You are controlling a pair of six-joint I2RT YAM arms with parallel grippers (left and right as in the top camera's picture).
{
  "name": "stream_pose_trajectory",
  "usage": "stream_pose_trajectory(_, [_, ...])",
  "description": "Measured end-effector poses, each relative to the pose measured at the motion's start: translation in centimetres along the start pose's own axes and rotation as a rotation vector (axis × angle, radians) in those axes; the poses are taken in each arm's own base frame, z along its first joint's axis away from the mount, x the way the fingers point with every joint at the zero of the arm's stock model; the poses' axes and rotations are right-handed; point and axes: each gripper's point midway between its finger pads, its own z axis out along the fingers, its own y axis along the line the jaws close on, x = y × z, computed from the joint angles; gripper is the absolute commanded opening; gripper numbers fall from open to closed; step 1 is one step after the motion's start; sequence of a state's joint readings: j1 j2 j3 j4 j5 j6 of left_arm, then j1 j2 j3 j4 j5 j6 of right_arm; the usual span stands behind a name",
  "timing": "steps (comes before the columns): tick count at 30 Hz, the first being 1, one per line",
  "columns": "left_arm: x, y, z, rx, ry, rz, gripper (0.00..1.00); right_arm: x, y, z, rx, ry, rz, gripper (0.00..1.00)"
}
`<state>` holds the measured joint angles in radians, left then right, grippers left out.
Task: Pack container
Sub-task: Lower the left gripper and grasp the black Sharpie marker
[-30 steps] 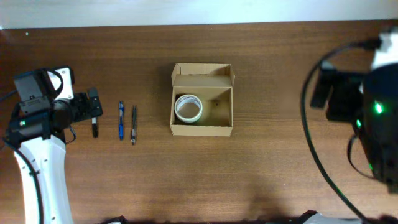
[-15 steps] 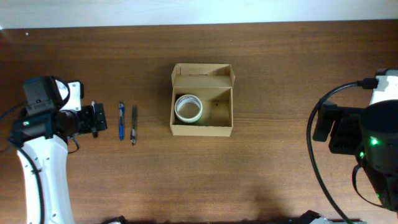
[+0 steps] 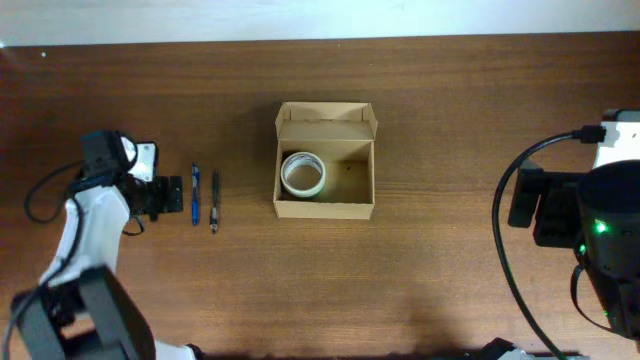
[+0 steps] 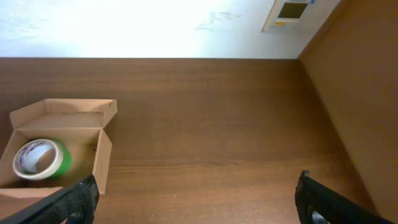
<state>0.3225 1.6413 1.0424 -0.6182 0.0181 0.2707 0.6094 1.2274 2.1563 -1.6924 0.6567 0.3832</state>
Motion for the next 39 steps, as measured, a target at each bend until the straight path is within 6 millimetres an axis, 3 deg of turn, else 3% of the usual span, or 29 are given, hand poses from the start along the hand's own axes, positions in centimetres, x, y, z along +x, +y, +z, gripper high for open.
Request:
stream_pose_trajectory(5, [0.9,0.0,3.5,0.008,0.058,0.017,0.9,-0.1,-0.2,0.0,0.01,-0.004,-0.003,0.99])
stream_pose_trajectory(9, [1.1,0.2,4.8,-0.005,0.076,0.022,0.89,-0.1,-0.1,0.1,0.012,-0.003,-0.004,0.99])
stream_pose_trajectory(10, [1.2,0.2,5.0,-0.005,0.079,0.022,0.84,-0.1,-0.1,0.1,0.012,-0.002,-0.005,0.99])
stream_pose_trajectory(23, [0.7,1.8,5.1,-0.093,0.062,-0.049,0.79,0.1,0.4,0.2,-0.01,0.011,-0.008,0.99])
stream_pose_trajectory(39, [-0.3,1.8,6.4,-0.078,0.043,-0.154,0.76,0.4,1.3,0.2,-0.061,0.032,-0.007,0.99])
